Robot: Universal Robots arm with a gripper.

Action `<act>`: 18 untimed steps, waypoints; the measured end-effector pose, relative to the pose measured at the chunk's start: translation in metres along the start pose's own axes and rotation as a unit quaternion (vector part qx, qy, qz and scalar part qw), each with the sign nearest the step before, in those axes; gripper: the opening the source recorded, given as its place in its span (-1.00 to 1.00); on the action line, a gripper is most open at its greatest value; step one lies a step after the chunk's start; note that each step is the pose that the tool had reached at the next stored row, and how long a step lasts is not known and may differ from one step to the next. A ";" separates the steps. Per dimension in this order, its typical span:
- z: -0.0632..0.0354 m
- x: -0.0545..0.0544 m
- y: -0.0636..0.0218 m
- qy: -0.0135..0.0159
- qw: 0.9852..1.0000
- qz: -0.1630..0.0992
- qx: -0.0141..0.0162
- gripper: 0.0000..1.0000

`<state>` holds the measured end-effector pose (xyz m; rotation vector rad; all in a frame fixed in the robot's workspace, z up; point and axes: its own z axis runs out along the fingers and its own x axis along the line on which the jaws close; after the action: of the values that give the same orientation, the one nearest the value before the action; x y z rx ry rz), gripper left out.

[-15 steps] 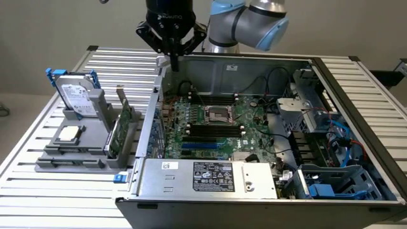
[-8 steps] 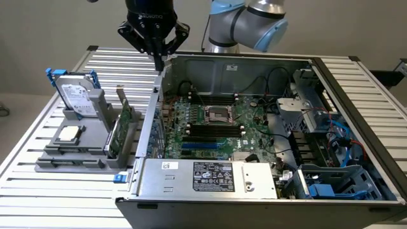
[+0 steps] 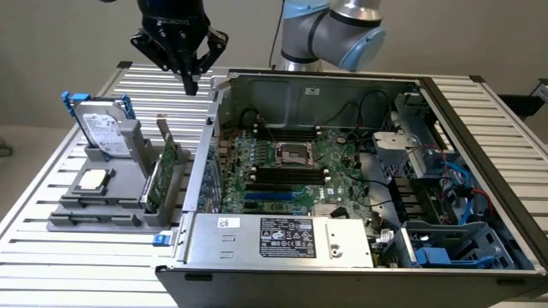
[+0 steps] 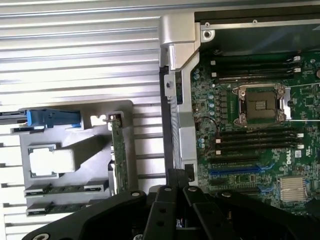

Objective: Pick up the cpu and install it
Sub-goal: 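Reach for the cpu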

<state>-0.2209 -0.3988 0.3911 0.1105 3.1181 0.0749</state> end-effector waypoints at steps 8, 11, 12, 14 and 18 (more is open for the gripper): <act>0.0014 0.036 -0.0027 0.000 1.000 0.000 0.000 -0.79; 0.0022 0.050 -0.0037 0.000 1.000 0.000 0.000 -0.79; 0.0026 0.055 -0.0040 0.000 1.000 0.000 0.000 -0.79; 0.0035 0.063 -0.0046 0.000 1.000 0.000 0.000 -0.79; 0.0065 0.082 -0.0056 0.000 1.000 0.000 0.000 -0.79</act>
<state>-0.3028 -0.3982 0.3828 0.1103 3.1180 0.0750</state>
